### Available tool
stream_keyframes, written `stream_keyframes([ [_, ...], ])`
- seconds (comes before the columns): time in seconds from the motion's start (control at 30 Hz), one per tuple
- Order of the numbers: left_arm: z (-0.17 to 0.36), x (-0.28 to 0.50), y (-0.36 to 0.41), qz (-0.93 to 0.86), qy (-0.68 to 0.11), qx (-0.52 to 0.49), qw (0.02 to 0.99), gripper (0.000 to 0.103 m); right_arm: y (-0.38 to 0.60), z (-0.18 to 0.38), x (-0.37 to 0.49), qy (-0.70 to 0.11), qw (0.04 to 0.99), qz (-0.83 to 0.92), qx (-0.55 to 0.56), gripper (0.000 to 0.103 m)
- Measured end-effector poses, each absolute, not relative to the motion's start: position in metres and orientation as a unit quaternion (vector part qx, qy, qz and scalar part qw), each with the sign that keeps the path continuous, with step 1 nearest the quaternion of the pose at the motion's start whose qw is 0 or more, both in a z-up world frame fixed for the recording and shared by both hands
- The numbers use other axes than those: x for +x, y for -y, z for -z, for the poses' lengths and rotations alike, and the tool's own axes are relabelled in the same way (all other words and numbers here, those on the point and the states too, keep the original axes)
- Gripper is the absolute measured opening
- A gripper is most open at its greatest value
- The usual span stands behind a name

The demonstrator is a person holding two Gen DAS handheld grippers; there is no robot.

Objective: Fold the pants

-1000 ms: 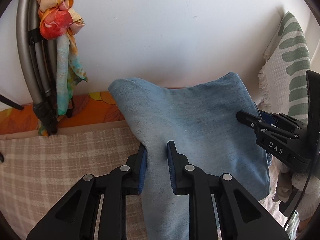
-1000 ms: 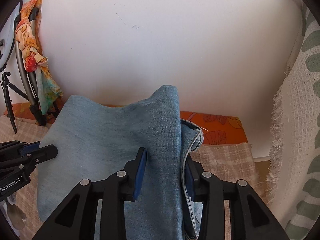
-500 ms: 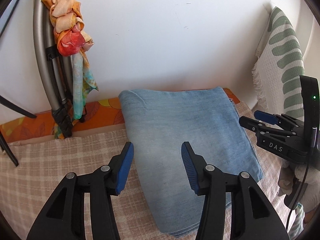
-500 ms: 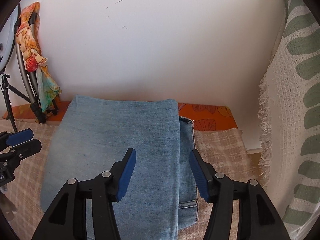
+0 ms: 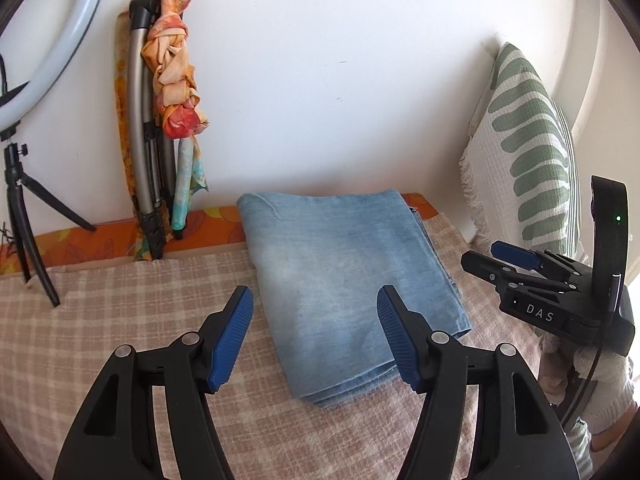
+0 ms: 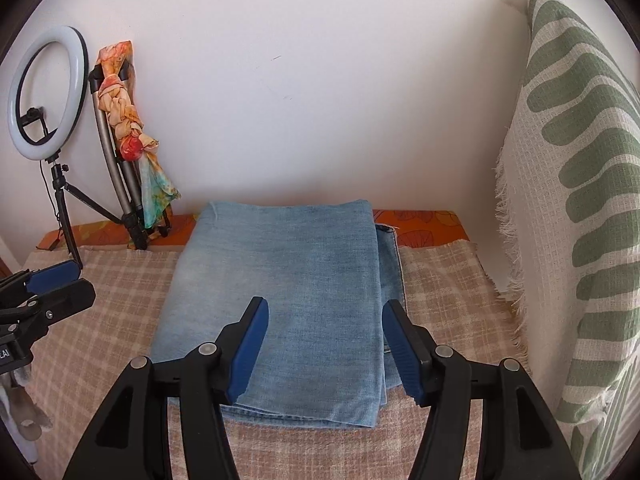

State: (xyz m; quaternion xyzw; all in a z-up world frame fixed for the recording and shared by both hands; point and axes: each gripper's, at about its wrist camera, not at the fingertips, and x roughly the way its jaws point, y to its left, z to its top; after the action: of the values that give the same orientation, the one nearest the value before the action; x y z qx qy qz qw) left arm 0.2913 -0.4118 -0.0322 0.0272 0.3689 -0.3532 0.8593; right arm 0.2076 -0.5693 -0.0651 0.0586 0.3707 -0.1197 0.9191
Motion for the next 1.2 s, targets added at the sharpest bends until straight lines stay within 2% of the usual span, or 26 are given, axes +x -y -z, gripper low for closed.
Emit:
stream_keyframes([
  [0.2,0.013,0.251,0.383,0.367,-0.347,0.024,0.863,0.068,0.548,0.048,0.164,-0.352,0.926,0.118,0.065,0.067],
  [0.5,0.005,0.187,0.333,0.369,-0.323,0.030,0.871,0.077,0.500,0.036,0.083,-0.315,0.941,0.115,0.045,0.083],
  [0.6,0.006,0.169,0.319,0.372,-0.322,0.028,0.870,0.078,0.486,0.036,0.062,-0.313,0.942,0.114,0.046,0.084],
  [0.8,0.013,0.133,0.296,0.364,-0.319,0.036,0.874,0.078,0.454,0.041,0.023,-0.311,0.943,0.117,0.029,0.091],
  [1.2,0.029,0.082,0.270,0.340,-0.330,0.033,0.880,0.079,0.415,0.052,-0.026,-0.308,0.943,0.122,0.037,0.092],
])
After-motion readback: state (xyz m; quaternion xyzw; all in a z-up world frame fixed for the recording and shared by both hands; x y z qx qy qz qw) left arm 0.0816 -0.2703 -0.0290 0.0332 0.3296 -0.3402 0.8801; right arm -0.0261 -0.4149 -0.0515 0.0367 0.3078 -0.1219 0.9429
